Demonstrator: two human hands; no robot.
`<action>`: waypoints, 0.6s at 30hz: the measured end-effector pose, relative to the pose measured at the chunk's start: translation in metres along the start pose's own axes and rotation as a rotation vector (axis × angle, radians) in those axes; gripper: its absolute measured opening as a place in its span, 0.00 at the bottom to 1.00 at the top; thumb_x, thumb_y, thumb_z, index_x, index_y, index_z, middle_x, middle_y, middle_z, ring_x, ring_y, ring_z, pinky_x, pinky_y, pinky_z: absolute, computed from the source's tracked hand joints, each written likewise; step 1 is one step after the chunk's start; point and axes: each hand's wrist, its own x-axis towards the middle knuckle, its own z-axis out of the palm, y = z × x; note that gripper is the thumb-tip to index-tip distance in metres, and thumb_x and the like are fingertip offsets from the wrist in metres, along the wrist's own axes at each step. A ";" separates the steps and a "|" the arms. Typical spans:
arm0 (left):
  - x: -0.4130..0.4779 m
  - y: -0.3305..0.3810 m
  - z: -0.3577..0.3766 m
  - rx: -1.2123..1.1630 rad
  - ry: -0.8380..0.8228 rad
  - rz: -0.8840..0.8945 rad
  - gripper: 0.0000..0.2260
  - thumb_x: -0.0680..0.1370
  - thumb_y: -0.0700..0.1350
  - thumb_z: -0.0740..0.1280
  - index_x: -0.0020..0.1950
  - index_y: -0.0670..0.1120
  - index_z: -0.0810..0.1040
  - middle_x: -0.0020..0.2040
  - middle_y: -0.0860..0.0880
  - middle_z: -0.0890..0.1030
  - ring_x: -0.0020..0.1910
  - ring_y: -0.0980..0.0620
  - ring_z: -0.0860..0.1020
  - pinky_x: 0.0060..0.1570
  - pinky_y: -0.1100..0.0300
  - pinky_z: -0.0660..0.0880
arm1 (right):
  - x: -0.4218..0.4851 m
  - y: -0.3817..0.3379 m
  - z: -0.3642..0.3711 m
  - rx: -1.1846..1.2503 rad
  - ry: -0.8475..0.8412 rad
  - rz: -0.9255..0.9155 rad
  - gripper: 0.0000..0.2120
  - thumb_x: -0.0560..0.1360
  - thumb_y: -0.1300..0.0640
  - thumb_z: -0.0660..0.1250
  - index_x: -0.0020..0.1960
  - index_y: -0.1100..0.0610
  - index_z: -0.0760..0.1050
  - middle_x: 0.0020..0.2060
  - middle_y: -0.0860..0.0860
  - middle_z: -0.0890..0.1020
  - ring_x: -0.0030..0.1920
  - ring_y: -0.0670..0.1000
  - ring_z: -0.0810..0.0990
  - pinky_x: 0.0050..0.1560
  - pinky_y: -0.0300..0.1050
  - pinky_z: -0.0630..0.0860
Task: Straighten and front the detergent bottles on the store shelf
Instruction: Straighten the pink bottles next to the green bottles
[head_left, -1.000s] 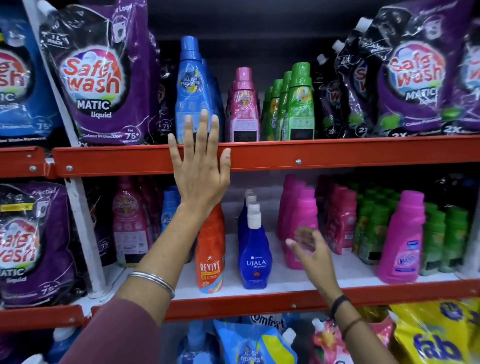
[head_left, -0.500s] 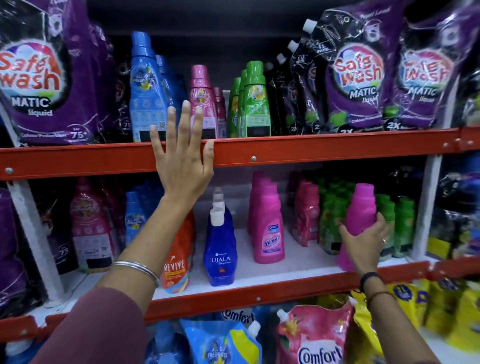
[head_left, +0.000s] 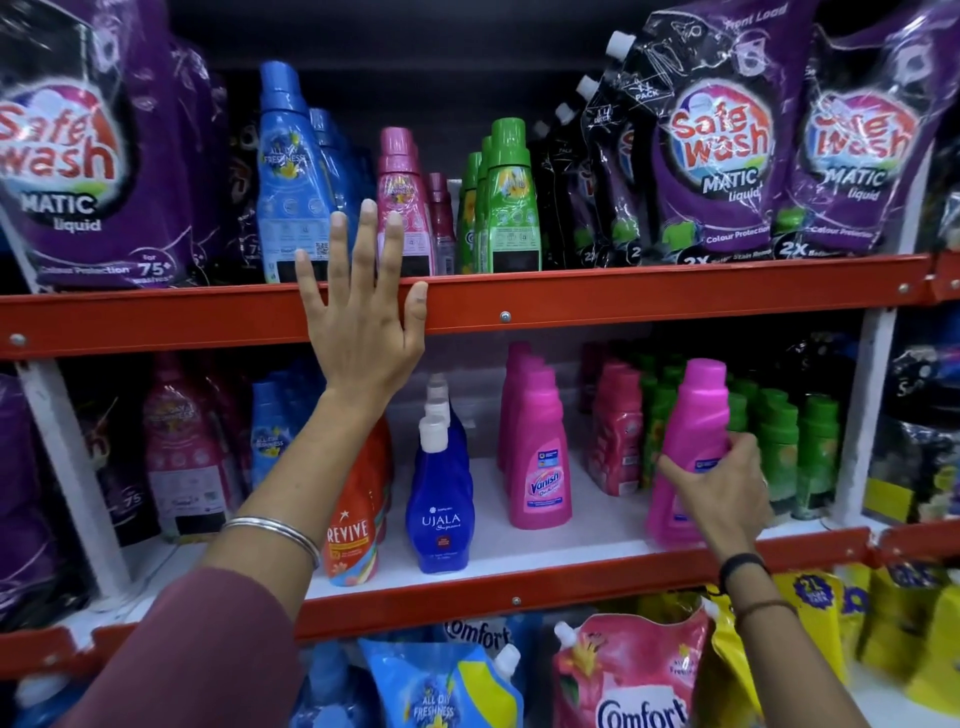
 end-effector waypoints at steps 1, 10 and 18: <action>0.000 0.000 0.000 -0.002 0.002 0.003 0.25 0.82 0.58 0.46 0.78 0.50 0.53 0.78 0.48 0.56 0.77 0.47 0.52 0.73 0.41 0.46 | -0.004 -0.008 0.002 0.009 -0.013 -0.010 0.37 0.59 0.45 0.78 0.58 0.61 0.66 0.54 0.61 0.77 0.53 0.65 0.78 0.47 0.59 0.75; 0.000 -0.003 0.003 0.012 0.034 0.026 0.25 0.82 0.57 0.49 0.77 0.50 0.55 0.78 0.48 0.59 0.77 0.46 0.54 0.73 0.40 0.47 | -0.055 -0.062 0.042 0.034 -0.204 -0.082 0.42 0.57 0.39 0.77 0.61 0.60 0.64 0.56 0.58 0.77 0.53 0.61 0.78 0.47 0.54 0.76; 0.000 -0.004 0.005 0.005 0.052 0.038 0.25 0.82 0.57 0.50 0.77 0.50 0.55 0.77 0.47 0.60 0.77 0.46 0.55 0.72 0.39 0.49 | -0.079 -0.078 0.070 -0.035 -0.267 -0.066 0.44 0.59 0.38 0.76 0.63 0.62 0.63 0.57 0.61 0.77 0.55 0.63 0.77 0.49 0.56 0.76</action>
